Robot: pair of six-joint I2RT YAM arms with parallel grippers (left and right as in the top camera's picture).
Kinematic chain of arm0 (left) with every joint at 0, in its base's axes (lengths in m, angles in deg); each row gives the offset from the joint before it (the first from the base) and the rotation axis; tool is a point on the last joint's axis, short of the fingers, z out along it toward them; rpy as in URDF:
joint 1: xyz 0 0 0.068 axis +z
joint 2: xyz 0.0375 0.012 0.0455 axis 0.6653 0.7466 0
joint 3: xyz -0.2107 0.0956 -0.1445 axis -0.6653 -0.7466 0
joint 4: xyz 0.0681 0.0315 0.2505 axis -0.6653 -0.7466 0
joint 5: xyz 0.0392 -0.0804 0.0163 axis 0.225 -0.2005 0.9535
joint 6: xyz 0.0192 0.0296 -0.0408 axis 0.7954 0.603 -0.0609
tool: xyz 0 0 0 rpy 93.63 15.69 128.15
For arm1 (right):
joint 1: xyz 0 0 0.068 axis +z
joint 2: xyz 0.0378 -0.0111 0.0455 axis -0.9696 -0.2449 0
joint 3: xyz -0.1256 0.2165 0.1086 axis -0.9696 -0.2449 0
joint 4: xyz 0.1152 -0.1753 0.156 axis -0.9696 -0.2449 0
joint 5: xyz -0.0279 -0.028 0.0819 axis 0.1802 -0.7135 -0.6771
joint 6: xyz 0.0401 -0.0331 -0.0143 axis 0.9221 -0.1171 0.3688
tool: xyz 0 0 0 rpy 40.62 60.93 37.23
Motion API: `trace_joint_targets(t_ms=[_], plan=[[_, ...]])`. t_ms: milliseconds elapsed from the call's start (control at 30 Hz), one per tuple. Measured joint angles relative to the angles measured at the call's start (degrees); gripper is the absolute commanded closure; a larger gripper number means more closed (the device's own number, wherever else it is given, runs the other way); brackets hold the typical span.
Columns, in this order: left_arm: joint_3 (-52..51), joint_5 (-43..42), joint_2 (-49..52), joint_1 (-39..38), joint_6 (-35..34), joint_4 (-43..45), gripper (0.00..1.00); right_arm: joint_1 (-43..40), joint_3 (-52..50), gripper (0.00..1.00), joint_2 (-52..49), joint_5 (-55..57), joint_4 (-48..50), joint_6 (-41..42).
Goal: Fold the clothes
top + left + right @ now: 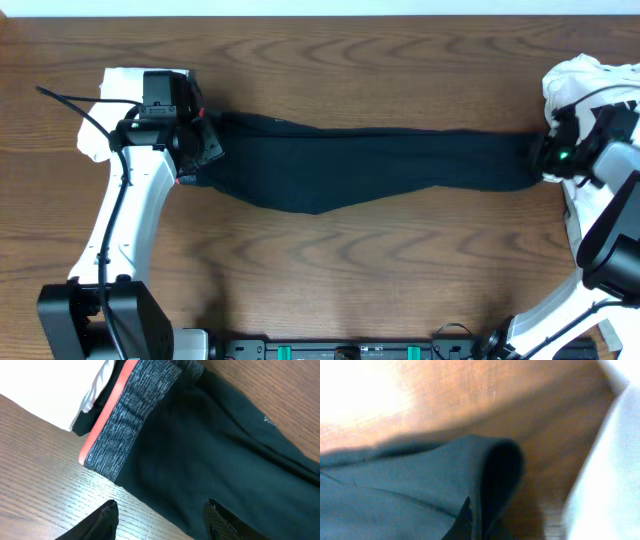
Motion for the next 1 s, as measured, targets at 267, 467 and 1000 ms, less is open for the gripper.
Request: trace_joint_targets(t_ms=[267,467,1000], plan=[[0.0,0.0,0.0,-2.1,0.0,-0.6,0.43,-2.8,13.6,0.99,0.0,3.4,-10.5,-0.6],[0.0,0.0,0.0,-3.2,0.0,-0.6,0.43,-3.8,20.1,0.99,0.0,5.6,-17.3,-1.5],[0.0,0.0,0.0,-3.2,0.0,-0.1,0.41,12.1,32.8,0.99,0.0,0.0,-33.8,1.1]])
